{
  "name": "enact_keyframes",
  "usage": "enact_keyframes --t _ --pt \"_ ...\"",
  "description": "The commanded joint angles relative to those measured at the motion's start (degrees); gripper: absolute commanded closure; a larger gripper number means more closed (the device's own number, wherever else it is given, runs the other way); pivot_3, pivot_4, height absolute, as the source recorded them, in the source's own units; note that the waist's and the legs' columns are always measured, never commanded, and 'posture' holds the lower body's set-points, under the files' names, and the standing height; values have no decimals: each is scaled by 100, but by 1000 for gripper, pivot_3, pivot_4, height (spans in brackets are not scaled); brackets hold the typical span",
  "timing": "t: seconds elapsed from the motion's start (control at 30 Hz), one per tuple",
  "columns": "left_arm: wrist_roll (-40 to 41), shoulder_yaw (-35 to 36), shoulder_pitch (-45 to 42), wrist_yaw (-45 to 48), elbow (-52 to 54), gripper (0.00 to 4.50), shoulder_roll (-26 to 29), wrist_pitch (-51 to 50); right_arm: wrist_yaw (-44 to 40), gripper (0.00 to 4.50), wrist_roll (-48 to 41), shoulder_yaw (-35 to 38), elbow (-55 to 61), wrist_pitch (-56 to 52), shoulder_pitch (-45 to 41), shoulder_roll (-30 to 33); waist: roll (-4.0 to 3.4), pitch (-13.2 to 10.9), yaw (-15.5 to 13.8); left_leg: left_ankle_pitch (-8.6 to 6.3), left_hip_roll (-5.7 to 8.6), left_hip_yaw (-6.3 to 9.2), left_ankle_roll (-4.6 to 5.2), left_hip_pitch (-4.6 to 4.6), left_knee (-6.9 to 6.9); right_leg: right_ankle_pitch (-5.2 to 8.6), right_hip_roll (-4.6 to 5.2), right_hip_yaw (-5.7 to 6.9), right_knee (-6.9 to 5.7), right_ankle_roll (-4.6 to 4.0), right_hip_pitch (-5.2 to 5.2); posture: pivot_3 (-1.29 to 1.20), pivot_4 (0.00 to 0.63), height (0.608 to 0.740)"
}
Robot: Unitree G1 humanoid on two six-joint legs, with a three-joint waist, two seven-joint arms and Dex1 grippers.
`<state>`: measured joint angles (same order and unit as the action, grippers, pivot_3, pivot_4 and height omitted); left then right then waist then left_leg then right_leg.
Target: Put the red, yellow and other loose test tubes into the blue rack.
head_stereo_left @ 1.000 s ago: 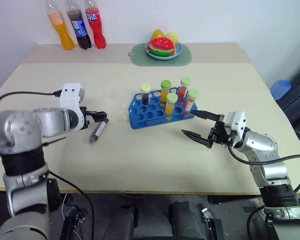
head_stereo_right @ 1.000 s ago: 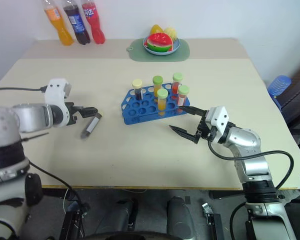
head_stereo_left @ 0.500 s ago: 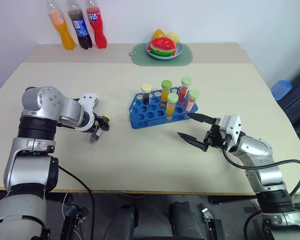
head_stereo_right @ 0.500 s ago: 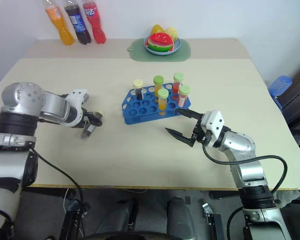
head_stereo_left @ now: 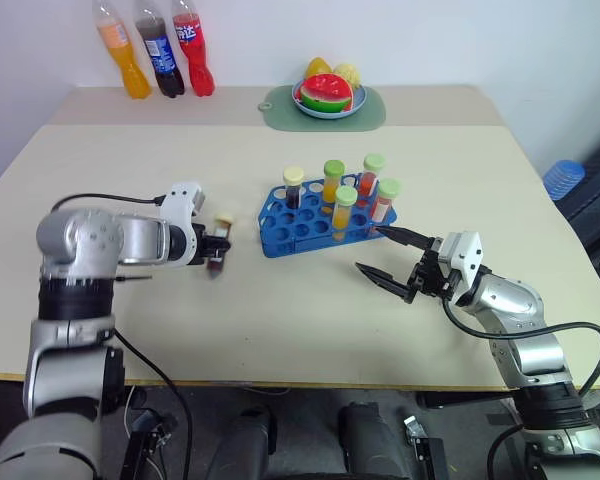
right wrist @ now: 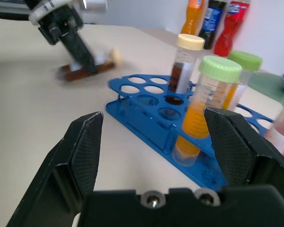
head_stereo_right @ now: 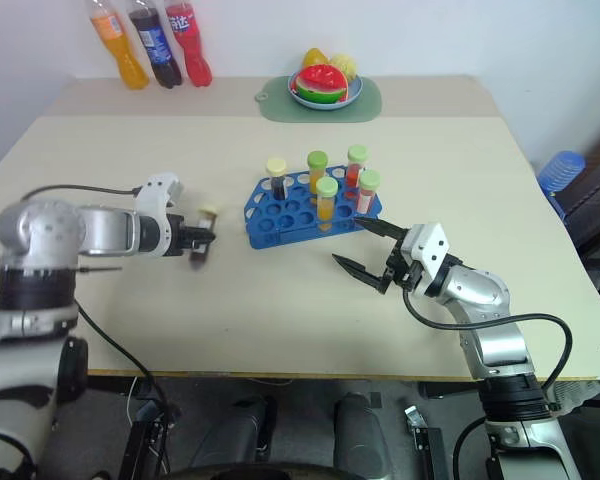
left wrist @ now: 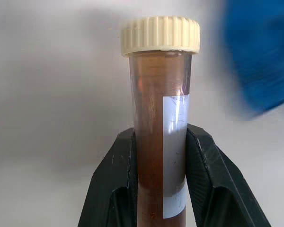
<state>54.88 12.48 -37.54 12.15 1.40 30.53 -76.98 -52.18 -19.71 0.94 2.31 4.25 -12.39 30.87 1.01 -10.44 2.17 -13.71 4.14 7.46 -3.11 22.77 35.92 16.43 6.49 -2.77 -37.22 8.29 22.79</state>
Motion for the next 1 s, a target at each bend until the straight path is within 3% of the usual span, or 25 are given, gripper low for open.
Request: enact_keyframes --t 0.03,0.17,0.27,0.43,0.67,1.0 --pt "-228 -33 255 1306 922 3704 236 1357 137 746 32 123 158 116 63 -51 0 0 -1 0 1 -1 0 2 2 0 0 0 0 0 0 0 150 740" --pt "-962 -236 531 2244 1214 3704 -52 3308 315 746 97 148 245 144 216 -74 -1 1 -60 -1 4 -8 3 -1 2 0 0 0 8 -1 -7 0 150 740" --pt "-2081 -728 618 2758 802 3704 -352 5160 458 746 114 188 364 142 359 -90 -1 1 -136 -2 4 -18 4 -2 3 -1 2 -1 15 -1 -9 0 150 740" --pt "-2660 -968 521 3171 -244 3704 -1090 6736 702 746 173 267 586 154 666 -87 2 1 -166 -8 7 -33 14 2 9 -1 6 0 23 0 -14 0 150 740" --pt "-2133 -615 132 4330 -1851 3704 -1562 7192 1038 746 256 261 881 141 940 -192 2 0 -121 -25 6 -33 47 3 14 -1 -1 1 10 1 -8 0 150 740" --pt "-2469 -550 -400 5291 -3717 3704 -1664 7849 1281 746 368 418 1244 155 1634 -239 2 1 -138 -30 9 -31 55 2 20 0 -2 2 10 3 -13 0 150 740"
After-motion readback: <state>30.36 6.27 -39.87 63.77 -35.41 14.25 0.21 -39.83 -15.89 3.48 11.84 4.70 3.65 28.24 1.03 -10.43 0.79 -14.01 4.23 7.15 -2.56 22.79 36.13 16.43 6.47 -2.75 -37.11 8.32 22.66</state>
